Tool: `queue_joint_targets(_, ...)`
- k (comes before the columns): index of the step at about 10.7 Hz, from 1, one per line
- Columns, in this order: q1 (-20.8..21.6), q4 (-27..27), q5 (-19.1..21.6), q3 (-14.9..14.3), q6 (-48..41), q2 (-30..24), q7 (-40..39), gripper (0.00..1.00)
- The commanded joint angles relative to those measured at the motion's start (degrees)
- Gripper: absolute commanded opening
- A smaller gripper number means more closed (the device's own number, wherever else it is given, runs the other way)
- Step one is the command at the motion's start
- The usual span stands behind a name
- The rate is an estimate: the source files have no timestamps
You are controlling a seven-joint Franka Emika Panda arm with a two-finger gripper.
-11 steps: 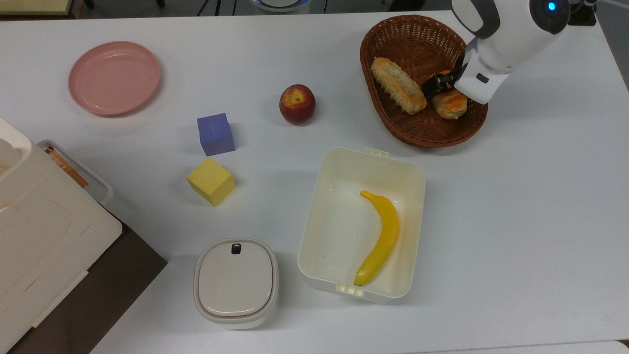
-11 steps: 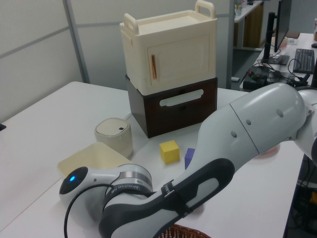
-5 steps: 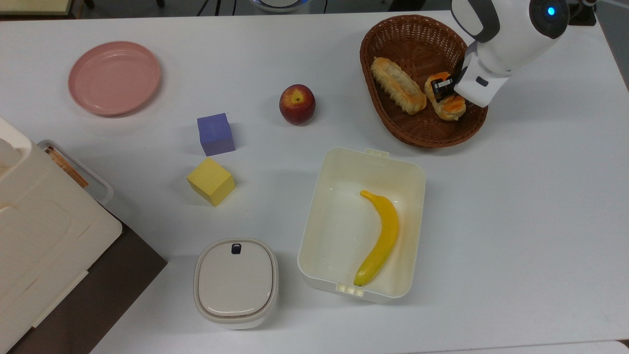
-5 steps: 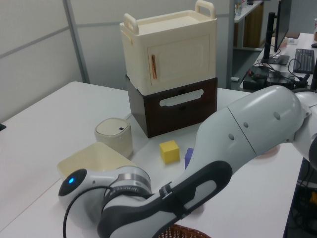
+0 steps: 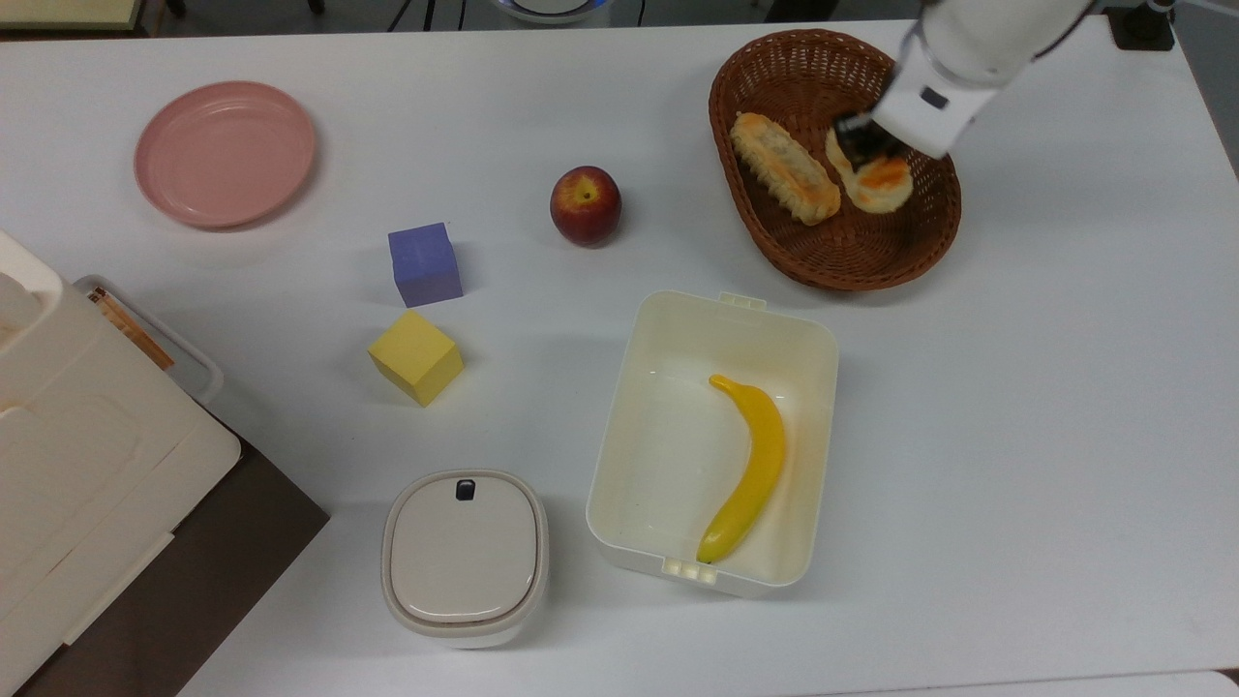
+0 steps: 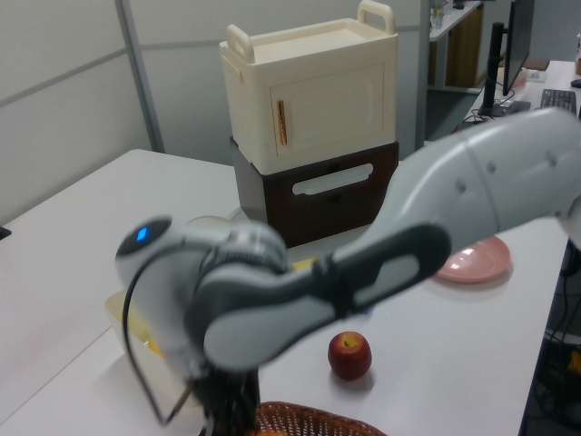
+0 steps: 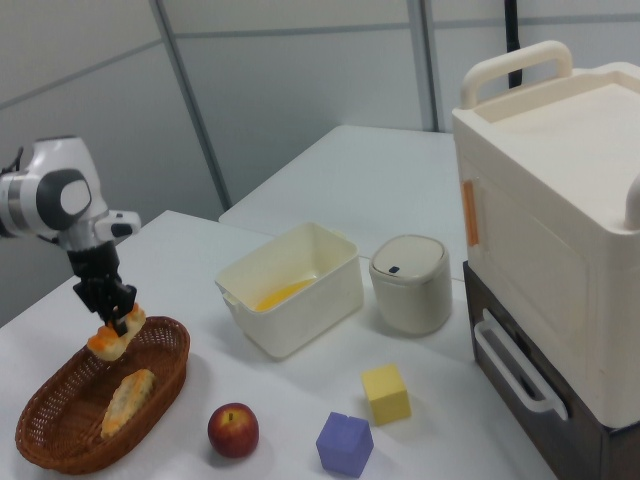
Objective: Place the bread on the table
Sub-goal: 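Carry the glazed roll out of the basket and set it beside the purple cube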
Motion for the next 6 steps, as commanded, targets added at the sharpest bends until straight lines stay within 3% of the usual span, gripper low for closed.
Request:
queue_joint_targets(1,-6.63,-1.86,-0.69,-0.44,-5.83,-7.14,-6.64,0.0)
queue_joint_targets(6,-20.69,-1.78,-4.03,-0.44,-10.33,-10.57,-19.21,0.0)
